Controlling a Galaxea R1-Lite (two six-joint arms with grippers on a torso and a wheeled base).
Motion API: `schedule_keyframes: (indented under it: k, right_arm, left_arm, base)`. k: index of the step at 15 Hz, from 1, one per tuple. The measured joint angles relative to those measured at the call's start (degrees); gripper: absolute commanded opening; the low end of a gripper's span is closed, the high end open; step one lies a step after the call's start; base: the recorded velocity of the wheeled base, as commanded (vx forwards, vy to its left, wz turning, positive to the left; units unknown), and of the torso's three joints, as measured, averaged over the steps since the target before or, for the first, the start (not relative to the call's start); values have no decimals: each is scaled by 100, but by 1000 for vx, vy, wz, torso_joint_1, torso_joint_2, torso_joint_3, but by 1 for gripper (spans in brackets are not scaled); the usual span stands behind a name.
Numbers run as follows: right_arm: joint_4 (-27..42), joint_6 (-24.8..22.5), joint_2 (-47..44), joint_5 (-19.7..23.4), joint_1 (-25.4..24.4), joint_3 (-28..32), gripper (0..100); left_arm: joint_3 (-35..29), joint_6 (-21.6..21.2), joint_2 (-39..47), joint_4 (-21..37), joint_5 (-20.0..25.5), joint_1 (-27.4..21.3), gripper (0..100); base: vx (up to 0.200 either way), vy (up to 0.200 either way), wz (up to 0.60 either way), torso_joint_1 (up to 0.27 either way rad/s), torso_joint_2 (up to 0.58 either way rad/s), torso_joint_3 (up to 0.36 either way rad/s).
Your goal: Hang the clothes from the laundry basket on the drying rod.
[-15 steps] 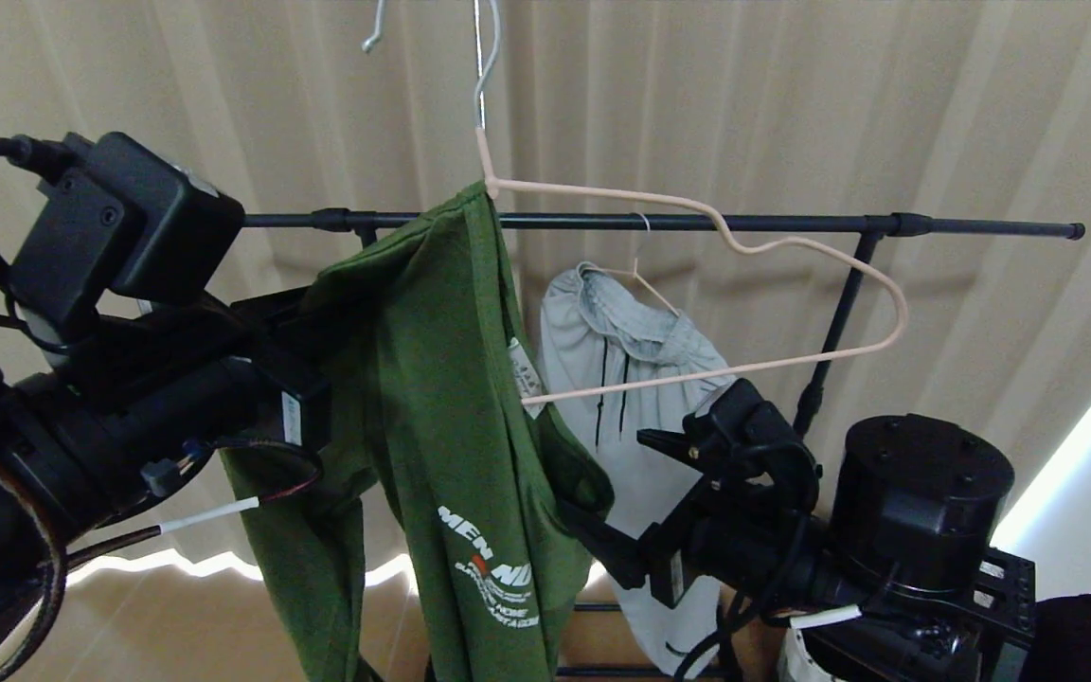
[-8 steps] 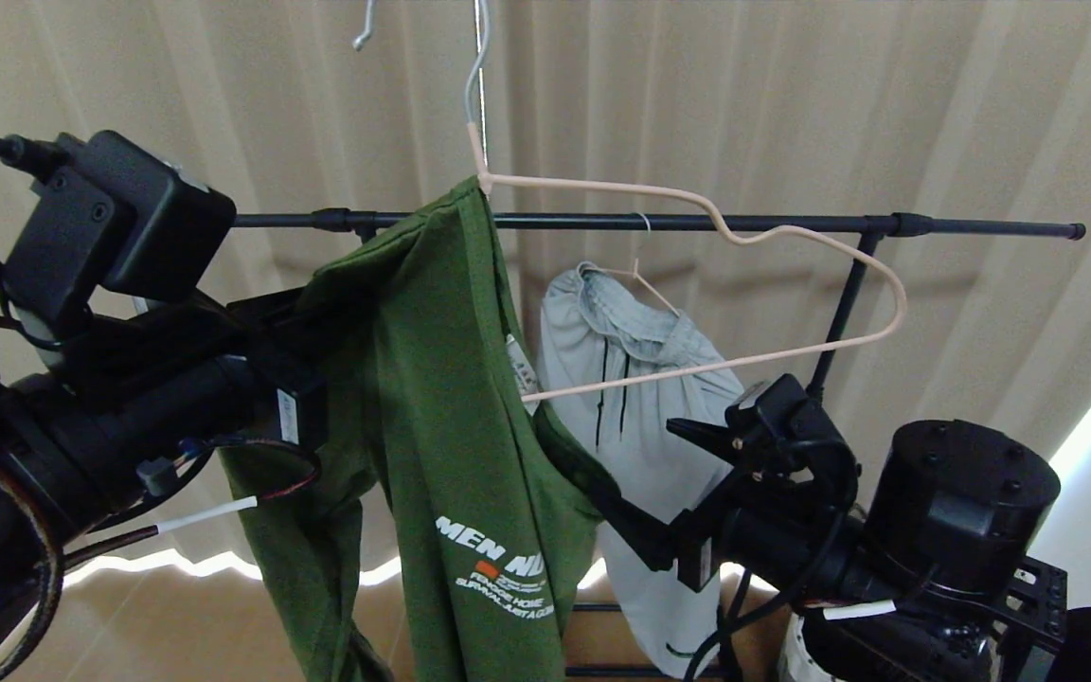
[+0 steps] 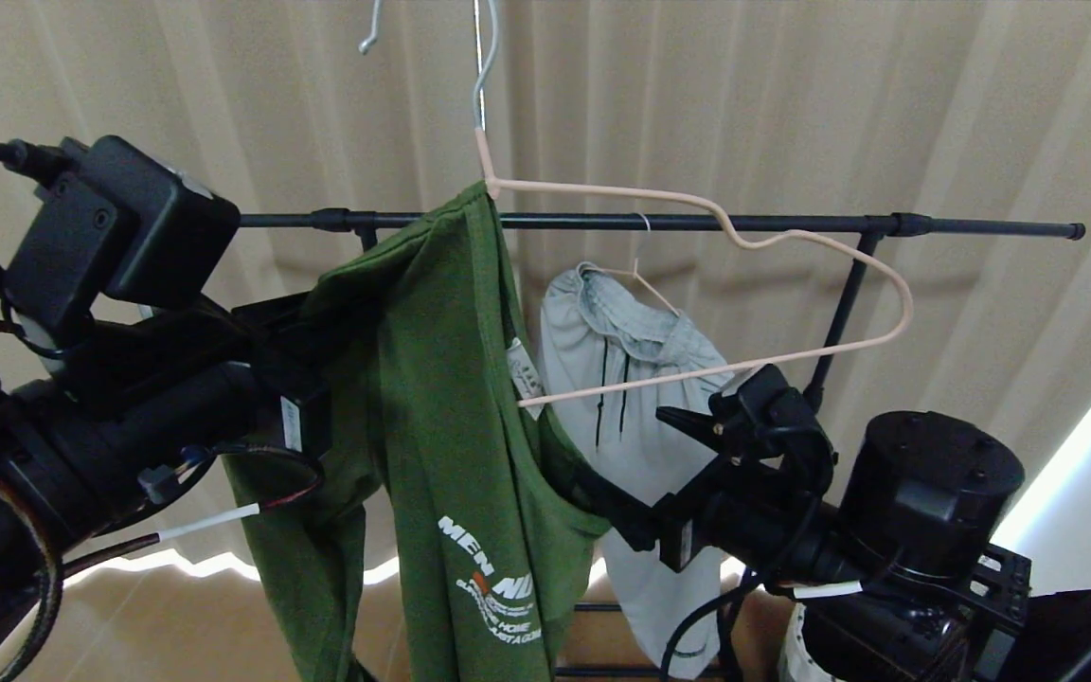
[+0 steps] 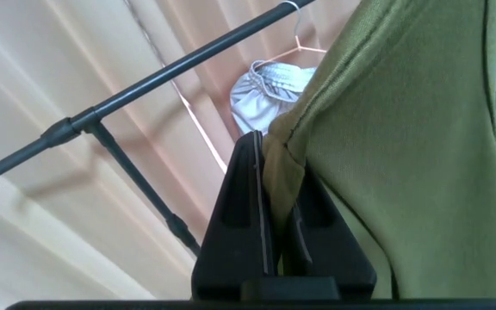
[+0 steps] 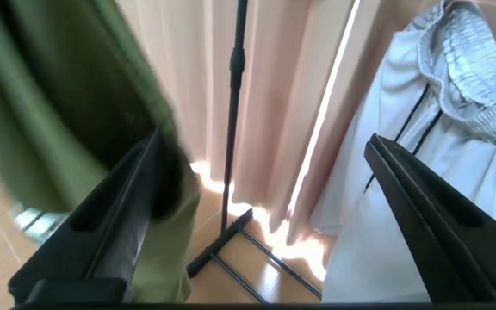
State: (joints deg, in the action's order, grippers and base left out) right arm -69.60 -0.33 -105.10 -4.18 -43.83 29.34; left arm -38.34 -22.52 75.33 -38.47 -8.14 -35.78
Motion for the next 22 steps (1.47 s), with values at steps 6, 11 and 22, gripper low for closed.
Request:
schedule_keyframes:
  k: [6,11,22]
  right_arm:
    - [10,-29,-55,-200,105,-258,100]
    - [24,-45,471,-202,937,-739,100]
    - [55,-38,1207,-148,1428,-873,100]
  left_arm:
    - [-27,-1,-55,7,-11,41,0]
    - [235,-819,-24,10,-4,861,0]
    - [1133,-1709,-28,5,-22,1679,0]
  base:
    - [0,0,0,0,0,0]
    - [0,0,0,0,0,0]
    - [0,0,0,0,0,0]
